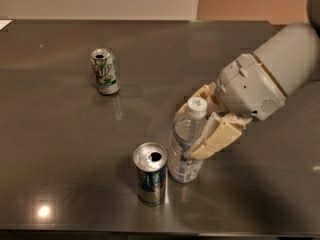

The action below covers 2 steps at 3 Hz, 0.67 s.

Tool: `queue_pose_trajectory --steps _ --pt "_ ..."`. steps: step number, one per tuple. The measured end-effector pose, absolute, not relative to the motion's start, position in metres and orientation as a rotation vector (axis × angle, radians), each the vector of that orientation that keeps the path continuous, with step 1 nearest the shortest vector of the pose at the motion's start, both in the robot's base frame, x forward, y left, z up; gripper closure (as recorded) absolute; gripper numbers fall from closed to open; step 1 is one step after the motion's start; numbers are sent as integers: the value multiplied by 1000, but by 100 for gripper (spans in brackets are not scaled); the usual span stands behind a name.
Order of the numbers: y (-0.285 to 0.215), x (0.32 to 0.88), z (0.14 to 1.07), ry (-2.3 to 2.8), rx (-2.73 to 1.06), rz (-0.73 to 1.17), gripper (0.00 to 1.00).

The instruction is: Move blue plastic bottle near redbull can

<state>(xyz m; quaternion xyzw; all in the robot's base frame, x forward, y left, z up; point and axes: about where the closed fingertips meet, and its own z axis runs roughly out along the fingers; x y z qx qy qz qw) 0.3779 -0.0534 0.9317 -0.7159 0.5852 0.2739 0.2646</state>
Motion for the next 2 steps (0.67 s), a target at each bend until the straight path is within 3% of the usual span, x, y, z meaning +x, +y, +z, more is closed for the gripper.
queue_pose_trajectory --steps 2 --pt "-52 371 927 1577 -1950 734 36"
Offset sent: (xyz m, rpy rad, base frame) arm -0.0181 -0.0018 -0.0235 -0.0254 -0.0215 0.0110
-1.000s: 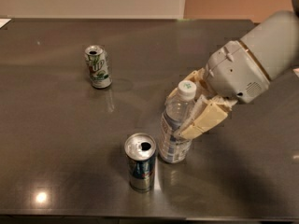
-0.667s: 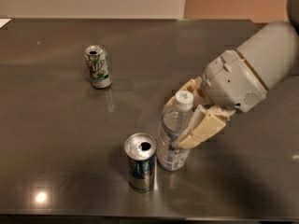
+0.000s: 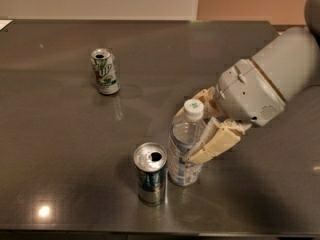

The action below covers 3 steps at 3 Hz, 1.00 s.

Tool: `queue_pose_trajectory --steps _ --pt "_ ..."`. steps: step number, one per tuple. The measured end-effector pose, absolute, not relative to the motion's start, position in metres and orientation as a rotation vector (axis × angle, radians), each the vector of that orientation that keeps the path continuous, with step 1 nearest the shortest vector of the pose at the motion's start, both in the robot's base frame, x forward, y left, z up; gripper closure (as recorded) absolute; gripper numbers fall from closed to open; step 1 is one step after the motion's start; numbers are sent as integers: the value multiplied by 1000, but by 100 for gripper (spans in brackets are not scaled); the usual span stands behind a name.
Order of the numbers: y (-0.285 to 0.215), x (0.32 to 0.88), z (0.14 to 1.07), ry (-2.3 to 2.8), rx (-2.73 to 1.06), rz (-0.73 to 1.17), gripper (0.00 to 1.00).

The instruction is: Move blue plastic bottle near redbull can

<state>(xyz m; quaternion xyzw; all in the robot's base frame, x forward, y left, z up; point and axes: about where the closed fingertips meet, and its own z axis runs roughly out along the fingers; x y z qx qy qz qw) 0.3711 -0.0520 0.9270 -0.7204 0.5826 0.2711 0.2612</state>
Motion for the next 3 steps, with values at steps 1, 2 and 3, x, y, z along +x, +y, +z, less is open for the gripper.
queue_pose_trajectory --steps 1,2,3 --pt "-50 371 928 1574 -1952 728 12" --pt "-48 370 929 1572 -1954 724 0" --pt "-48 370 929 1572 -1954 724 0"
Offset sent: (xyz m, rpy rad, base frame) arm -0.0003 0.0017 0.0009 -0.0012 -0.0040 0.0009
